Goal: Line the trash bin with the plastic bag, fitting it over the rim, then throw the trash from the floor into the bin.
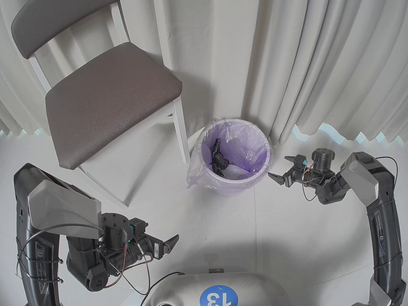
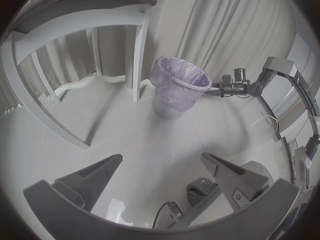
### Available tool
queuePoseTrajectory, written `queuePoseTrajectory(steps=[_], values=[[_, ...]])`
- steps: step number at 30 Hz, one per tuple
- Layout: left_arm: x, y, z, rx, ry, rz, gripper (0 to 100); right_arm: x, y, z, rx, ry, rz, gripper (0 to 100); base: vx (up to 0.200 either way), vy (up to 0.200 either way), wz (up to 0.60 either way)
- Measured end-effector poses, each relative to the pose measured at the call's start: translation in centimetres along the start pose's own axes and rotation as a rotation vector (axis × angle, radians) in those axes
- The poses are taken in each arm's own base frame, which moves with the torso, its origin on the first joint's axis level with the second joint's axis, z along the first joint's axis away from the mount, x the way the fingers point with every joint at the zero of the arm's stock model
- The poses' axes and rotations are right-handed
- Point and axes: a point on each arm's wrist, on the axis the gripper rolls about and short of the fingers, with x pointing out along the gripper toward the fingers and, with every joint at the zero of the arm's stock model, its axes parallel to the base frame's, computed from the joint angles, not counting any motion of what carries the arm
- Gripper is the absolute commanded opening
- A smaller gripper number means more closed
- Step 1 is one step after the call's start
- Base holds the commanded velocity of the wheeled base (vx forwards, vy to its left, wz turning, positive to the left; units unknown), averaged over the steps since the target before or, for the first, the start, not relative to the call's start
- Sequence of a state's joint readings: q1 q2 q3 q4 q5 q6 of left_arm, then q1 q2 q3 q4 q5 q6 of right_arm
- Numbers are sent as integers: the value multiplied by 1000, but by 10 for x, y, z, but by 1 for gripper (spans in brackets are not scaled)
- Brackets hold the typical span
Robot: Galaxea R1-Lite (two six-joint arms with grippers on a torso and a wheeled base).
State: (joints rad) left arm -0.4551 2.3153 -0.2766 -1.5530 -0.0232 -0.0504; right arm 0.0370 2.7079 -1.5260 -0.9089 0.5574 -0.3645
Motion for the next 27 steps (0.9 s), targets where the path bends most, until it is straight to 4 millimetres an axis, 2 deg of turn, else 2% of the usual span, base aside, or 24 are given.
queuePoseTrajectory(steps=[12, 13, 27], values=[[5, 0, -4, -1, 10, 1, 100, 28, 21, 3, -33, -46, 76, 100, 0, 0, 0], [5, 1, -4, -1, 13, 2, 100, 30, 23, 3, -33, -47, 81, 0, 0, 0, 0], [7, 1, -7, -1, 21, 2, 100, 32, 25, -7, -26, -39, 82, 0, 0, 0, 0]])
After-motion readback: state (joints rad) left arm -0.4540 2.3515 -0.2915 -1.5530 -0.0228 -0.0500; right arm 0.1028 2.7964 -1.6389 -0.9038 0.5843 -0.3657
